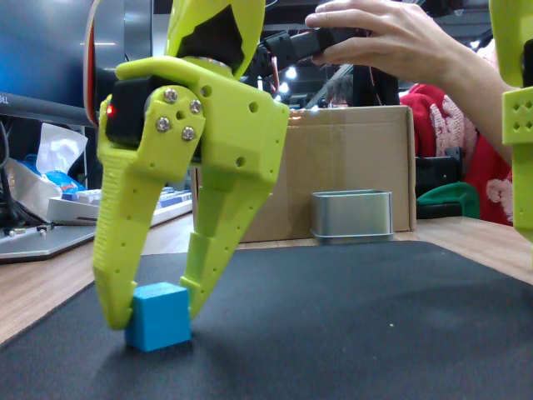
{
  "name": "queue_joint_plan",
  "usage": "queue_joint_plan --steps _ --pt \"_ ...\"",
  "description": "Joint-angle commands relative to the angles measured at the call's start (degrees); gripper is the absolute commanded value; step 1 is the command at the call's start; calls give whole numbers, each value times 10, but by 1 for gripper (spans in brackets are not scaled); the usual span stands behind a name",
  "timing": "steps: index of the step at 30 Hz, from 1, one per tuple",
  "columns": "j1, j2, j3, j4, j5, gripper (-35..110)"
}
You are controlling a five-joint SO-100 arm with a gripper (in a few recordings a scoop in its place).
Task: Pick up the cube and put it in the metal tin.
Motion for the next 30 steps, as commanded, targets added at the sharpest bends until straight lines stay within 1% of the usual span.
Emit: queue_joint_plan --steps 1,2,3,5,10,15,20,23,28,30 --pt "-9 4 -12 -6 1 11" --pt "-9 4 -12 -6 3 9" --pt "-8 7 -12 -6 25 6" --pt "-9 18 -13 -6 33 5" --pt "2 113 9 10 39 3" --pt "55 214 49 25 25 1" --pt "97 325 74 78 10 1" --pt "141 387 83 113 -1 1" --pt "207 529 167 162 -23 1" --pt "232 577 179 201 -34 1"
